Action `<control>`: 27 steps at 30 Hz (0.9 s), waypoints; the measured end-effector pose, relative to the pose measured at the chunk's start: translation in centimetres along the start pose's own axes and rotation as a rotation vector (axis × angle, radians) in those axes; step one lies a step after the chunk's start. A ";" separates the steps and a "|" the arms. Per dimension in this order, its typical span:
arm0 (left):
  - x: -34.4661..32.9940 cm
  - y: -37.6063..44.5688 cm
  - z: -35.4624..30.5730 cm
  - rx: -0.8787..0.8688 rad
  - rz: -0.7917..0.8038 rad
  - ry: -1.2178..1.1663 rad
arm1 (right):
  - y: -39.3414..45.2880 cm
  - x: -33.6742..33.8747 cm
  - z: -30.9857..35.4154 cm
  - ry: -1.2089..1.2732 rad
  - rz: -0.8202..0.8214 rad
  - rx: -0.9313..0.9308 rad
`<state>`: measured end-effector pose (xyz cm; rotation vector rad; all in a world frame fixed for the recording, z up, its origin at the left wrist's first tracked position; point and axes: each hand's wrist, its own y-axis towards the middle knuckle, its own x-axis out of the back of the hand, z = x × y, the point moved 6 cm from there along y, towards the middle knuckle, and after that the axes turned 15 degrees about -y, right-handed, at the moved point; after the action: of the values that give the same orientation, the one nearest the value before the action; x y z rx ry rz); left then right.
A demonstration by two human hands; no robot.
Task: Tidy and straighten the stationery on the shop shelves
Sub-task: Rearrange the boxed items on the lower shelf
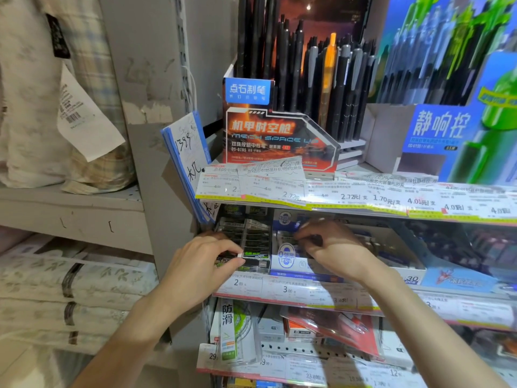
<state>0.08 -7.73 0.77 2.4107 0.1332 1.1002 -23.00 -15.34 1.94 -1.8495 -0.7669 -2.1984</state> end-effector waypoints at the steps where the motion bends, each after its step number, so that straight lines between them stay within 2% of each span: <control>1: 0.0 0.0 0.0 0.000 0.000 -0.001 | -0.1 0.0 0.0 0.003 0.002 0.016; 7: -0.1 0.0 0.0 0.007 0.007 -0.003 | -0.3 0.2 0.0 0.023 -0.005 0.045; 13: -0.1 -0.1 -0.1 0.018 0.015 0.004 | -0.5 0.1 -0.3 0.078 0.031 -0.027; 19: -0.1 0.0 0.0 0.019 0.029 0.021 | 0.2 1.1 0.3 0.215 -0.083 -0.107; 27: 0.0 0.0 0.1 0.016 0.023 0.014 | 2.9 -0.9 4.7 0.244 0.053 0.027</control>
<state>0.16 -7.75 0.66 2.4246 0.1202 1.1311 -17.44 -15.69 2.31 -1.5313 -0.6872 -2.3101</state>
